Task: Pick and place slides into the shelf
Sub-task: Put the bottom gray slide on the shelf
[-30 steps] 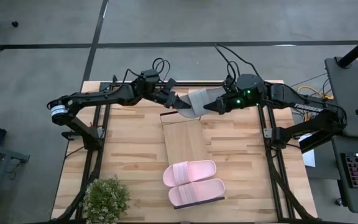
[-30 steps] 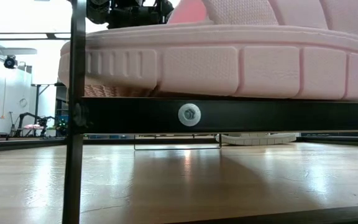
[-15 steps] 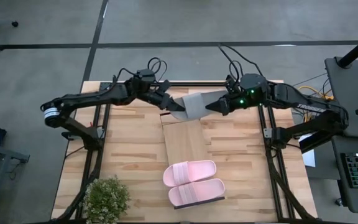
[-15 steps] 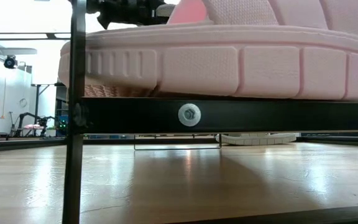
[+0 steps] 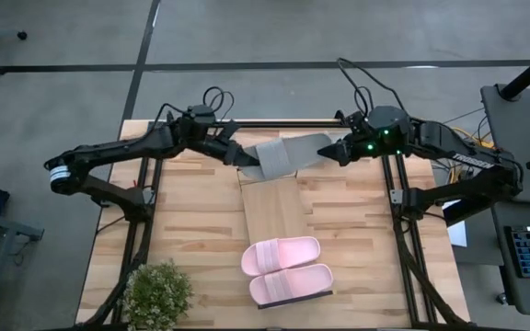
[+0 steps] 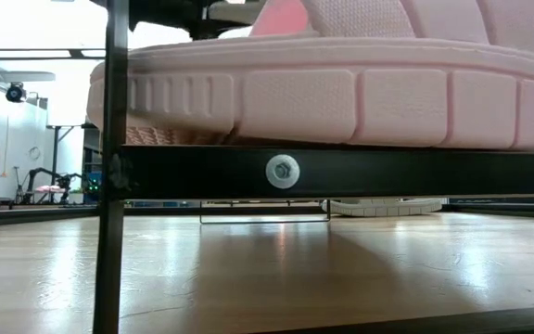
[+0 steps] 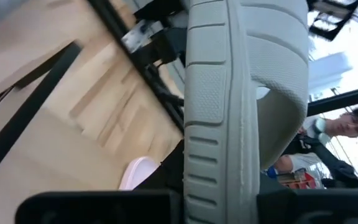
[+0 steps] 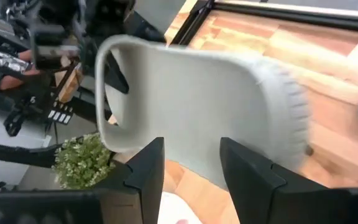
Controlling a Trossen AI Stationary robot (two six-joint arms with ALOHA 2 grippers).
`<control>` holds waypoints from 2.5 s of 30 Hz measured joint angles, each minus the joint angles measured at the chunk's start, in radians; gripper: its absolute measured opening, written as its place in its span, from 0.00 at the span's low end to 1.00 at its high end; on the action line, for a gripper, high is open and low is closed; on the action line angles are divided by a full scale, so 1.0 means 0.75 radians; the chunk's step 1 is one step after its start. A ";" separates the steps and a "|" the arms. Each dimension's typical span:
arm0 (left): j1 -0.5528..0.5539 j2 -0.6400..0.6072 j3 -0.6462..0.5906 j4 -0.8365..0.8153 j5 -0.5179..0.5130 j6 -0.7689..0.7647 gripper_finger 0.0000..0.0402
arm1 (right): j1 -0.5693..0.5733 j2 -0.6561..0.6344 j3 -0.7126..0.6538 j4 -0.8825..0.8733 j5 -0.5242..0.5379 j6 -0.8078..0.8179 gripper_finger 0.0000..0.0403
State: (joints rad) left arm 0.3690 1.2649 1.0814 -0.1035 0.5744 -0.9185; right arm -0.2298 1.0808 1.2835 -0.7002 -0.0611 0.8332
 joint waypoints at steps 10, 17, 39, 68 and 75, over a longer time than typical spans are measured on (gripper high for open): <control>-0.067 -0.254 -0.413 0.194 -0.162 -0.214 0.05 | 0.000 -0.024 -0.001 -0.032 0.063 -0.030 0.36; -0.129 -0.439 -0.598 0.267 -0.290 -0.339 0.05 | 0.001 -0.015 -0.023 -0.037 0.066 -0.035 0.35; -0.440 -0.384 -0.676 0.319 -0.503 -0.419 0.05 | 0.013 -0.014 -0.140 -0.023 0.152 -0.029 0.34; -0.551 -0.228 -0.669 0.694 -0.505 -0.411 0.05 | 0.082 -0.024 -0.143 0.080 0.103 -0.012 0.33; -0.526 -0.330 -0.669 0.592 -0.354 -0.410 0.05 | 0.079 -0.064 -0.143 0.073 -0.010 -0.019 0.36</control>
State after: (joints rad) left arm -0.0256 1.0174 0.5800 0.3402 0.3088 -1.2264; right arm -0.1708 1.0328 1.1759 -0.6456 -0.0682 0.8189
